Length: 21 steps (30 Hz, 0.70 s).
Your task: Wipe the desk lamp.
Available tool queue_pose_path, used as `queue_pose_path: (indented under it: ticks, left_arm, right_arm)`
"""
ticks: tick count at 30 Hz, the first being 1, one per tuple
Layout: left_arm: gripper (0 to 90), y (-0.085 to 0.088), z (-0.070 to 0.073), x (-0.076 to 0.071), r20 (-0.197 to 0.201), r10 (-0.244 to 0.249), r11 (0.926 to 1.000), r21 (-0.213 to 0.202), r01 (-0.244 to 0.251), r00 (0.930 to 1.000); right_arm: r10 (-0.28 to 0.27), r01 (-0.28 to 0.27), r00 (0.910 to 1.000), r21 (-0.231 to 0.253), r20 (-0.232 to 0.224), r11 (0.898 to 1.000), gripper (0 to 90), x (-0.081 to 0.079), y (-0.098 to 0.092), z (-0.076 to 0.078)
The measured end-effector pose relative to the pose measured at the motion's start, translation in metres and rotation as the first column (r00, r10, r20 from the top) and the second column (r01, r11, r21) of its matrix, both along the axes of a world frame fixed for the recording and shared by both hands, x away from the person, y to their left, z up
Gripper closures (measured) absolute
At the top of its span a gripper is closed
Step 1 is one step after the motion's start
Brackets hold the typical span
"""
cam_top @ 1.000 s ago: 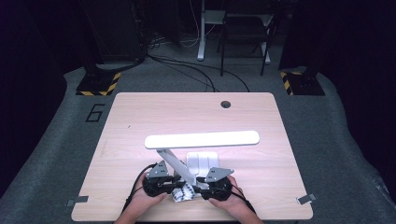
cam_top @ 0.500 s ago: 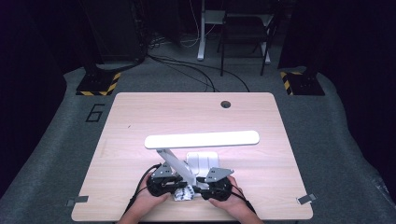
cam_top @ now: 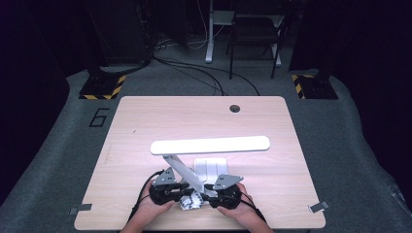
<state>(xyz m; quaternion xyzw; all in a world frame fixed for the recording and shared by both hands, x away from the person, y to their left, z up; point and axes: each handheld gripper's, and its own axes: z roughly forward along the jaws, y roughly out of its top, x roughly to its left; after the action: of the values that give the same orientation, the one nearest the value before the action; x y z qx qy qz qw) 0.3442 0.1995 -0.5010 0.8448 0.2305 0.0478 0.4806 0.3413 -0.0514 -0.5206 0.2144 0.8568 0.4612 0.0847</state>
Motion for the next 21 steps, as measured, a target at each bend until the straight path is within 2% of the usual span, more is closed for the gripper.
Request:
queue_pose_path:
  ticks: [2,3,4,5,12,13,14,15,17,18,19,21]
  left_arm:
    - [78.0,0.002,0.004,-0.002,0.004,0.0,0.9997,-0.023,0.0,1.0]
    - [78.4,0.004,0.009,-0.004,0.008,-0.003,0.9987,-0.051,0.004,1.0]
    - [78.6,0.004,0.009,-0.004,0.008,-0.003,0.9987,-0.051,0.004,1.0]
    - [78.9,0.005,0.013,-0.006,0.021,0.001,0.9977,-0.068,0.001,0.9998]
    - [79.1,0.004,0.01,-0.004,0.019,0.001,0.9988,-0.05,0.0,0.9998]
    - [79.0,0.003,0.006,-0.003,0.017,0.006,1.0,-0.005,-0.006,0.9998]
    - [78.5,0.003,0.006,-0.003,0.017,0.006,1.0,-0.005,-0.006,0.9998]
    - [77.4,0.002,0.0,-0.001,0.009,0.011,0.9994,0.034,-0.011,0.9999]
    - [75.8,0.001,-0.002,0.0,0.006,0.023,0.9987,0.046,-0.023,0.9997]
    - [73.2,0.002,-0.004,0.001,0.008,0.028,0.9969,0.073,-0.029,0.9996]
    - [68.6,0.001,-0.006,0.002,-0.011,0.037,0.9952,0.091,-0.036,0.9993]
    - [60.5,0.0,-0.009,0.002,0.004,0.049,0.9915,0.12,-0.049,0.9988]
  right_arm:
    - [0.0,0.0,1.0,0.001,0.0,1.0,58.7,0.0,0.0,0.0]
    - [-0.003,0.003,1.0,-0.001,0.0,1.0,58.7,0.0,0.0,0.0]
    - [-0.003,0.003,1.0,-0.001,0.0,1.0,58.7,0.0,0.0,0.0]
    - [-0.003,0.003,1.0,0.0,0.0,1.0,58.7,0.0,0.0,0.0]
    - [-0.002,0.002,1.0,-0.003,0.005,1.0,58.7,0.0,0.0,0.0]
    - [-0.006,0.006,1.0,0.0,0.0,1.0,58.7,-0.001,0.0,0.0]
    - [-0.005,0.005,1.0,0.0,0.0,1.0,58.7,-0.001,0.0,0.0]
    - [-0.006,0.006,1.0,0.003,-0.001,1.0,58.7,-0.001,0.0,0.0]
    - [-0.006,0.006,1.0,0.003,-0.001,1.0,58.7,-0.001,0.0,0.0]
    - [-0.008,0.008,1.0,0.002,-0.005,1.0,58.7,-0.001,0.001,0.0]
    - [-0.008,0.008,1.0,0.003,-0.004,1.0,58.7,-0.001,0.001,0.0]
    - [-0.006,0.006,1.0,0.003,-0.004,1.0,58.7,-0.001,0.001,0.0]
